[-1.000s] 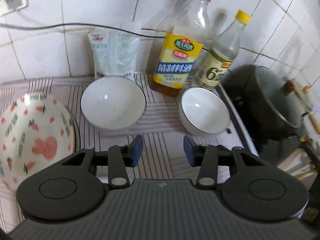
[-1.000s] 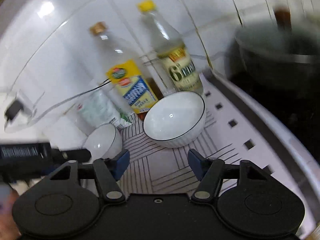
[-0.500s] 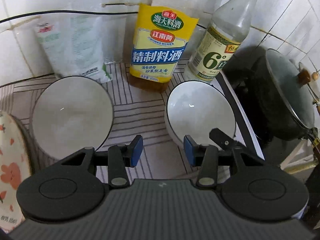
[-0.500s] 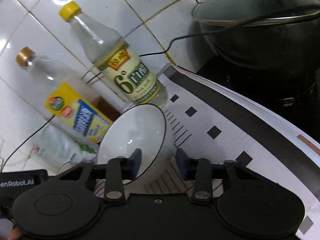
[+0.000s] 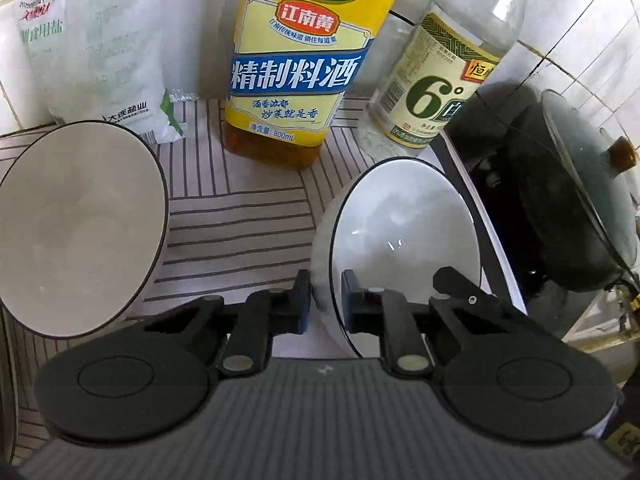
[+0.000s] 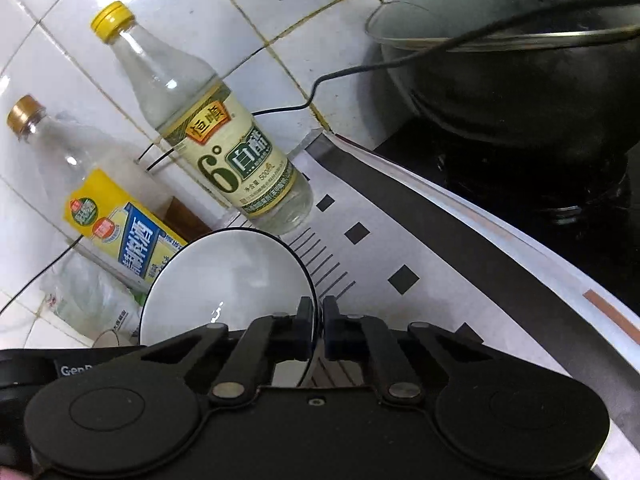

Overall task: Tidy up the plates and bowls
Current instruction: 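Carry the second bowl over the first bowl, lower it in, open both grippers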

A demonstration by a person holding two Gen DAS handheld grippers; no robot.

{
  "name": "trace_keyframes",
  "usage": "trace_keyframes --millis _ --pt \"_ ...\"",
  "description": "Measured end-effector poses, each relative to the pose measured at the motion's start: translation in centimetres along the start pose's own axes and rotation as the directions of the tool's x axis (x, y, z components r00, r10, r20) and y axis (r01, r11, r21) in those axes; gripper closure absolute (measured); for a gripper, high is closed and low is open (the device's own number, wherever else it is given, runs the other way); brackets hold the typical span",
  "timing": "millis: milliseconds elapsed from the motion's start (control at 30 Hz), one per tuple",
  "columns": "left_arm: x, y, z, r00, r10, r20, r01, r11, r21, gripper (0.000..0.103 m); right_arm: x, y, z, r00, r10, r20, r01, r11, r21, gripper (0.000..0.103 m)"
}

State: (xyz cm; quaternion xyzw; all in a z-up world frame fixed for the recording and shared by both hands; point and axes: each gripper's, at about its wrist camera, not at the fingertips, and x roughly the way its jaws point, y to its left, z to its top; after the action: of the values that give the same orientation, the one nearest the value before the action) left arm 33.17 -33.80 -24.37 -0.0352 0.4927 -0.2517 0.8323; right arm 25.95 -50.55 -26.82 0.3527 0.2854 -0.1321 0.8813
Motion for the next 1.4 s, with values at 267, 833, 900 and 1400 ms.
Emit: trace_keyframes --millis 267,833,900,1400 --pt "-2.0 -0.5 -0.4 0.999 0.04 -0.021 -0.04 0.999 0.003 0.088 -0.8 0.4 -0.3 0.997 0.004 -0.074 -0.001 0.999 0.035 0.095" --pt "-13.5 1.4 -4.1 0.991 0.126 -0.045 -0.124 0.99 0.06 0.088 -9.2 5.4 -3.2 0.979 0.128 -0.159 -0.125 0.992 0.027 0.095" --pt "-15.3 2.2 -4.8 0.99 0.128 -0.06 -0.125 0.991 0.044 0.088 -10.5 6.6 -3.7 0.973 0.146 -0.178 -0.149 0.989 -0.002 0.094" --pt "-19.7 9.2 -9.3 0.978 0.133 -0.159 -0.141 0.989 -0.044 0.088 -12.8 11.7 -9.3 0.94 0.208 -0.27 -0.259 0.95 -0.171 0.092"
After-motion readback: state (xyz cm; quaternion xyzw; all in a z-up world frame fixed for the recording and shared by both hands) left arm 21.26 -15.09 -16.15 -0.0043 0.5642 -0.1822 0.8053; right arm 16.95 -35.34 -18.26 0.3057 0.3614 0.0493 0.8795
